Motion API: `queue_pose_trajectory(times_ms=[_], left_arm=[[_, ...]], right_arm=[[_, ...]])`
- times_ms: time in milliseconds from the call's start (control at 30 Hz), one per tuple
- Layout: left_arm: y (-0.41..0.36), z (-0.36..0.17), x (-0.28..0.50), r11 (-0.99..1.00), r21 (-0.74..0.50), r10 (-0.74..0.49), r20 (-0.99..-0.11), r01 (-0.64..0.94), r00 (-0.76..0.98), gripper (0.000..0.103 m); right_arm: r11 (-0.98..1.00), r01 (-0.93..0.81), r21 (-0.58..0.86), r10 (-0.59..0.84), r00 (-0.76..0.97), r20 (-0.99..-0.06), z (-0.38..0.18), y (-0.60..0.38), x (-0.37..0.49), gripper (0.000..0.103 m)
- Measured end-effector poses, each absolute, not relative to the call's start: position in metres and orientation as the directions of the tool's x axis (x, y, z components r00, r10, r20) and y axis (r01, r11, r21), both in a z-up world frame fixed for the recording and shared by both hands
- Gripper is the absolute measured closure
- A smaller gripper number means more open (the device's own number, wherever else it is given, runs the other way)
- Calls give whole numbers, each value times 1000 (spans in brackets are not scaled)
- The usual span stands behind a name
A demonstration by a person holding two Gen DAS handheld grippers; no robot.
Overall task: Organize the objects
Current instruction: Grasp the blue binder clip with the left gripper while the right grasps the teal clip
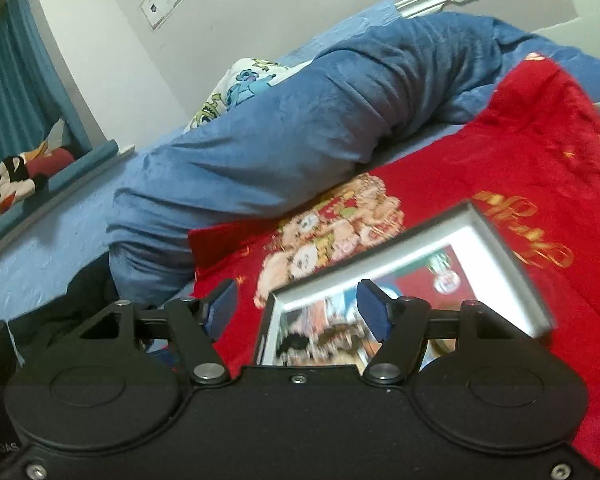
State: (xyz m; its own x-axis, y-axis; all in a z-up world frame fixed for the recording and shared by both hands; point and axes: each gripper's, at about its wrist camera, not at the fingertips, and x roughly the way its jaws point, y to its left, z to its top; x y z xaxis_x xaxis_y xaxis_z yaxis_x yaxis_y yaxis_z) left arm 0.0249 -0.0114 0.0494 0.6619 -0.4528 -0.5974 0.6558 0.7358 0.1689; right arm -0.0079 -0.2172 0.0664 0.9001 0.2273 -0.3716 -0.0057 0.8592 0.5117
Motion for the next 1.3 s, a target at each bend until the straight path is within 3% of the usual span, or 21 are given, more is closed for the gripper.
queue_pose_trajectory(times_ms=[167, 367, 400, 433, 500, 567, 667, 833, 967, 1067, 1200, 1300], left_arm=[[-11, 10, -1, 699, 189, -451, -632, 690, 630, 20], [-22, -38, 21, 707, 190, -410, -675, 681, 613, 35], [-26, -46, 26, 709, 189, -401, -685, 679, 609, 41], [-28, -52, 30, 711, 182, -397, -693, 679, 601, 55], [-29, -59, 36, 720, 158, -407, -693, 676, 596, 59], [-27, -58, 39, 721, 124, -424, -699, 682, 576, 75], [-23, -55, 40, 752, 81, -418, -709, 654, 568, 76], [-11, -39, 26, 791, 137, -337, -717, 597, 610, 76], [7, -8, 9, 861, 232, -177, -699, 453, 693, 76], [22, 16, -1, 931, 197, -86, -701, 308, 708, 76], [30, 30, -21, 960, 202, -13, -662, 195, 749, 76], [27, 28, -22, 965, 180, -19, -675, 189, 738, 76]], right_arm=[[854, 79, 514, 186, 877, -443, 46, -206, -62, 39], [830, 153, 536, 177, 839, -514, 12, -200, -86, 43], [831, 152, 534, 183, 833, -522, 8, -199, -83, 43], [833, 151, 533, 187, 829, -527, 5, -200, -80, 43], [829, 156, 536, 188, 826, -531, 1, -202, -76, 45], [824, 153, 545, 201, 821, -534, -3, -204, -74, 46], [816, 154, 557, 219, 809, -545, -8, -203, -70, 49], [843, 79, 531, 267, 796, -543, -6, -192, -70, 51], [883, -24, 469, 316, 770, -554, -5, -172, -67, 51], [909, -99, 405, 340, 737, -584, -10, -153, -57, 51], [946, -103, 309, 286, 713, -640, -24, -133, -39, 52], [955, -79, 284, 261, 678, -687, -41, -128, -28, 58]])
